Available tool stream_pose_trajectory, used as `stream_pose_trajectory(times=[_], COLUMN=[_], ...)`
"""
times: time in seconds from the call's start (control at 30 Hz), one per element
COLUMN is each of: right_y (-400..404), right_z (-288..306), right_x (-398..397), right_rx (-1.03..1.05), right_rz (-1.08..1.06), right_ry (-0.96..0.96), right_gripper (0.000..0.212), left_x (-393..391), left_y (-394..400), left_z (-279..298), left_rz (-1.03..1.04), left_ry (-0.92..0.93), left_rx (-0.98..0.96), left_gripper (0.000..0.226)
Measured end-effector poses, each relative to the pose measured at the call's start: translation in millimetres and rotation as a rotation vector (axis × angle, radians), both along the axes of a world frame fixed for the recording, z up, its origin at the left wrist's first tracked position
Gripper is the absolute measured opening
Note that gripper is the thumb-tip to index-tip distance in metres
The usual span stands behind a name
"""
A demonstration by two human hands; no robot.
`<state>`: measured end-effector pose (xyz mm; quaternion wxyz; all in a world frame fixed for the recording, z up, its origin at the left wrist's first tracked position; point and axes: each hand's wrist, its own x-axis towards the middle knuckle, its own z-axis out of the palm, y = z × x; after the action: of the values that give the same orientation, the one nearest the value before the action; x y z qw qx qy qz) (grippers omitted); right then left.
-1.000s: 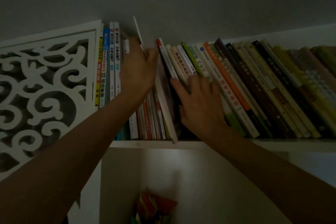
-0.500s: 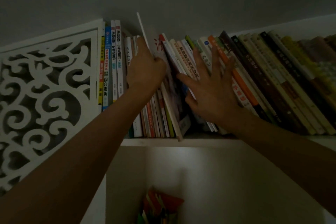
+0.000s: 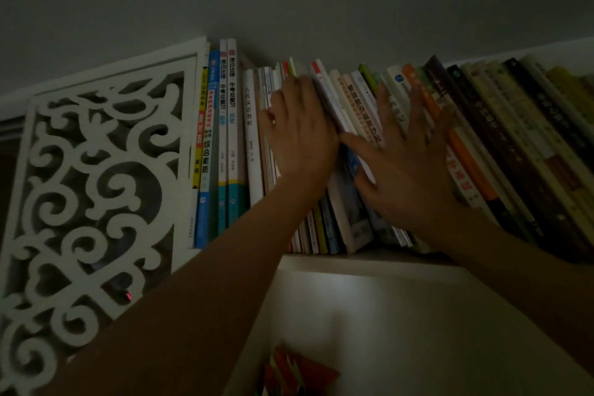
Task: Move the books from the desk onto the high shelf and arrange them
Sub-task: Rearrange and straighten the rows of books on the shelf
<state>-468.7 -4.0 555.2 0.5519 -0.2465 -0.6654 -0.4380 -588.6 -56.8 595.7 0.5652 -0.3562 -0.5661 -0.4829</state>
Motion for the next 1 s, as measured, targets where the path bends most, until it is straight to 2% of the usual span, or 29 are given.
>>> stream_pose_trajectory(times=[0.07,0.17,0.23,0.3,0.4,0.5,0.67,0.8,0.9,1.0], right_y=[-1,-3,-6,-13,-28,-32,-25,-28,-44,-68], right_z=[-1,-2,-4,-8,-14,-16,-14,-14,-8,4], right_x=[-1,0,0,-6,-28,-53,-67,-67,-67,-86], right_rx=[0.01,0.008,-0.001,-0.011,-0.032,-0.028,-0.007,-0.024,-0.012,0.043], right_rz=[-0.004,0.012,0.027,0.055,0.152,0.094,0.025,0.029,0.123,0.299], right_ry=[0.001,-0.032,-0.059,-0.046,0.002,0.002,0.026,0.011,0.038,-0.081], right_gripper=[0.058,0.056,0.056,0.053,0.057,0.063,0.064,0.065,0.056,0.05], left_x=[-3,-8,-17,-32,-62,-83,-96,-96,-104,-128], left_y=[3,-7,-24,-41,-60,-59,-39,-49,-77,-101], left_z=[0,-3,-16,-32,-49,-57,-65,-63,-59,-55], left_rz=[-0.075,-0.233,-0.292,-0.196,-0.06,-0.168,-0.145,-0.25,-0.404,-0.43], left_ry=[0.002,0.012,0.1,0.16,0.071,-0.029,-0.006,0.01,0.121,0.193], left_rx=[0.048,-0.126,-0.21,-0.237,-0.218,-0.229,-0.195,-0.26,-0.314,-0.223], left_gripper=[0.041,0.045,0.051,0.054,0.061,0.064,0.061,0.063,0.055,0.044])
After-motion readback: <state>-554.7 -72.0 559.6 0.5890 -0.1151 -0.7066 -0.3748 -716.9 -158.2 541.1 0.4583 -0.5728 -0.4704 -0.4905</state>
